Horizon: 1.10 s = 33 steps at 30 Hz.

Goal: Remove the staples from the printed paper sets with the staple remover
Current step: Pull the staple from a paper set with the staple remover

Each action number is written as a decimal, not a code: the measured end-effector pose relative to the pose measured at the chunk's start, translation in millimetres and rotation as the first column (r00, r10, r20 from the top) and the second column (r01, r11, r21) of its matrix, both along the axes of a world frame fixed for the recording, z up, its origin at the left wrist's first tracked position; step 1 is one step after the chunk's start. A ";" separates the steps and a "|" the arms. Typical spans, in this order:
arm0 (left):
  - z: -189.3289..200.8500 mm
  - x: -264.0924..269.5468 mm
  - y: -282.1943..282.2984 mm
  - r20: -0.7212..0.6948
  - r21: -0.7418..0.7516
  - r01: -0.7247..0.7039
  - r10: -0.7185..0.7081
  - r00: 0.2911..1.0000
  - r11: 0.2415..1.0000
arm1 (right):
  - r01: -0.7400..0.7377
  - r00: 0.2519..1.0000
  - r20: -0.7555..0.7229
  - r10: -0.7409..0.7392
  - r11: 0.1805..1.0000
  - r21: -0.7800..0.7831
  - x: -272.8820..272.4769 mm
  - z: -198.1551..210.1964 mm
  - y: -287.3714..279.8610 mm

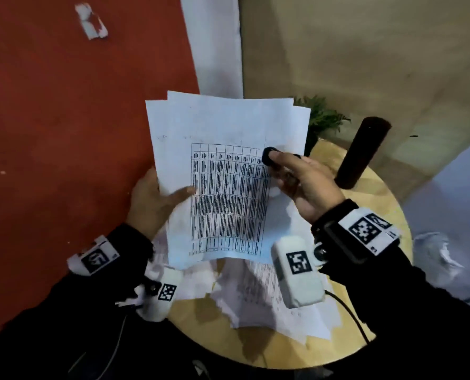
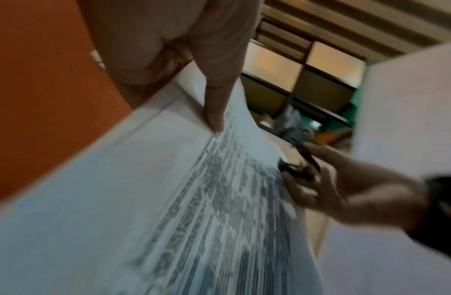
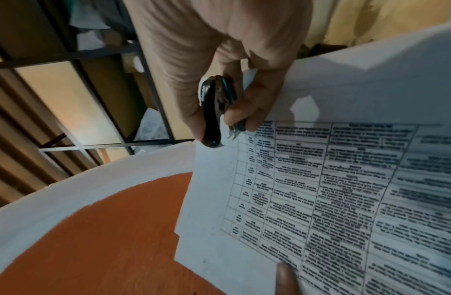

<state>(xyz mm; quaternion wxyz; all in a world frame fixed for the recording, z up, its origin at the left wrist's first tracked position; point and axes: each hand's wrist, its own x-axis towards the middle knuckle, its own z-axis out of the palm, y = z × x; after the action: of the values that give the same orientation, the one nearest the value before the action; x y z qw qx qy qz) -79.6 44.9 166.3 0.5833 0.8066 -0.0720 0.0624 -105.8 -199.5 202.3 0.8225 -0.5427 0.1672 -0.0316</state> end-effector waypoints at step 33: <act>-128.0 70.3 -67.8 -0.498 0.720 0.265 0.210 0.842 0.641 | -0.267 0.756 -0.654 0.029 0.926 -0.268 -59.4 -225.9 -46.6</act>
<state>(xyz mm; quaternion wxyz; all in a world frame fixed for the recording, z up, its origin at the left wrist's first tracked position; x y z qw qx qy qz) -9.3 -22.8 38.4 0.1823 0.9579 0.0626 -0.2127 -165.2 -246.1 -23.6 0.6079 -0.6677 0.3844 0.1921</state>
